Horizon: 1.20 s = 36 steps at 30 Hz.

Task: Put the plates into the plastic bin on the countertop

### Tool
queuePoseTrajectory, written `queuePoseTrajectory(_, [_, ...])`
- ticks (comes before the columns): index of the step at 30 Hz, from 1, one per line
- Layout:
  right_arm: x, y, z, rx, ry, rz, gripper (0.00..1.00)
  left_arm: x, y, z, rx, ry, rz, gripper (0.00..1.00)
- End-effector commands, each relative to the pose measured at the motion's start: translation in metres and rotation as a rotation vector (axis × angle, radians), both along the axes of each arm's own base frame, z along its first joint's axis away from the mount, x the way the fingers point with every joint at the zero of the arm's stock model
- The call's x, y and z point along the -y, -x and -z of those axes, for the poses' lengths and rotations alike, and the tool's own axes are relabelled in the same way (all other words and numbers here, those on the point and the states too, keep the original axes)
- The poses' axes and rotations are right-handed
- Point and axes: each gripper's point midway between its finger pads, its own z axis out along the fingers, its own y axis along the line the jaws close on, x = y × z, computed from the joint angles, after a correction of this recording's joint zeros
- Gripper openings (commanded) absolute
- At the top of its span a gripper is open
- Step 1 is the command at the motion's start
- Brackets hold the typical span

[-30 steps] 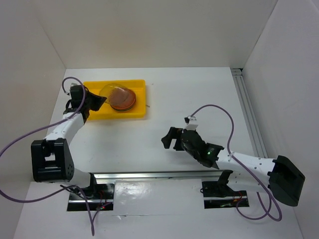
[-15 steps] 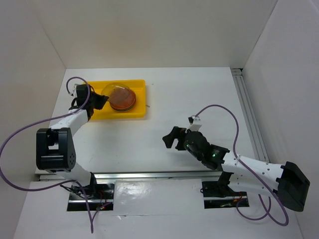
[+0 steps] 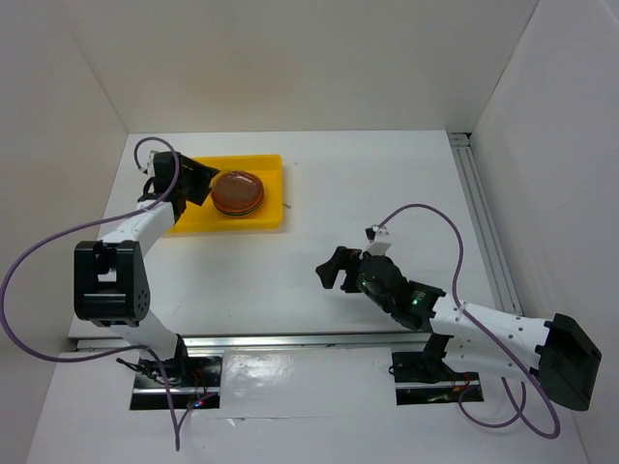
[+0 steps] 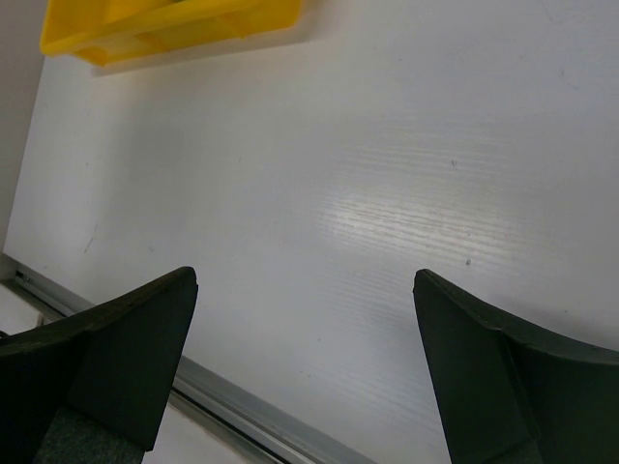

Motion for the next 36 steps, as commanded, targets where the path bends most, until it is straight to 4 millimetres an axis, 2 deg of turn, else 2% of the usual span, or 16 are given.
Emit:
queuePoseTrajectory(1, [0.004, -0.001, 0.0, 0.017, 0.002, 0.018, 1.0, 0.005, -0.009, -0.016, 0.036, -0.018, 0.009, 0.72])
queuePoseTrajectory(8, [0.004, 0.0, 0.0, 0.012, -0.006, 0.023, 1.0, 0.011, 0.014, -0.031, 0.042, 0.022, 0.0, 0.77])
queuePoseTrajectory(11, [0.004, 0.0, 0.0, 0.012, -0.006, 0.023, 1.0, 0.006, 0.024, -0.029, 0.008, 0.024, -0.035, 0.81])
queuePoseTrajectory(12, [0.002, 0.001, 0.0, 0.009, -0.009, 0.014, 1.0, 0.006, 0.031, -0.02, -0.036, 0.023, -0.036, 0.84])
queuePoseTrajectory(14, [0.002, 0.001, -0.003, 0.014, -0.016, 0.014, 1.0, 0.006, 0.034, -0.028, -0.023, 0.023, -0.036, 0.9])
queuePoseTrajectory(16, [0.002, 0.001, -0.003, 0.009, -0.023, 0.018, 1.0, 0.01, 0.043, -0.024, -0.049, 0.033, -0.021, 0.91])
queuePoseTrajectory(19, [0.003, 0.002, -0.006, 0.015, -0.031, 0.018, 1.0, 0.014, 0.055, -0.039, -0.01, 0.02, 0.024, 0.92])
queuePoseTrajectory(21, [0.006, 0.003, -0.001, 0.008, -0.004, 0.013, 1.0, 0.02, 0.066, -0.056, 0.029, -0.02, 0.092, 1.0])
queuePoseTrajectory(23, [0.009, 0.0, -0.013, 0.033, 0.031, 0.014, 1.0, 0.031, 0.078, -0.072, 0.044, -0.042, 0.191, 1.0])
queuePoseTrajectory(24, [0.013, -0.002, -0.017, 0.047, 0.068, 0.018, 1.0, 0.037, 0.093, -0.064, 0.005, -0.087, 0.261, 1.0])
queuePoseTrajectory(26, [0.023, -0.01, -0.039, 0.083, 0.144, 0.05, 1.0, 0.052, 0.116, -0.078, 0.031, -0.127, 0.357, 1.0])
queuePoseTrajectory(28, [0.031, -0.017, -0.05, 0.1, 0.215, 0.083, 1.0, 0.063, 0.147, -0.069, 0.003, -0.2, 0.468, 1.0])
queuePoseTrajectory(29, [0.03, -0.017, -0.069, 0.118, 0.227, 0.078, 1.0, 0.06, 0.161, -0.083, 0.041, -0.25, 0.465, 1.0])
queuePoseTrajectory(31, [0.036, -0.021, -0.082, 0.144, 0.282, 0.086, 1.0, 0.057, 0.189, -0.076, 0.003, -0.331, 0.515, 1.0])
queuePoseTrajectory(35, [0.045, -0.02, -0.12, 0.184, 0.312, 0.086, 1.0, 0.04, 0.229, -0.095, 0.05, -0.48, 0.529, 1.0])
queuePoseTrajectory(36, [0.05, -0.016, -0.122, 0.186, 0.334, 0.08, 1.0, 0.039, 0.234, -0.101, 0.071, -0.507, 0.539, 1.0])
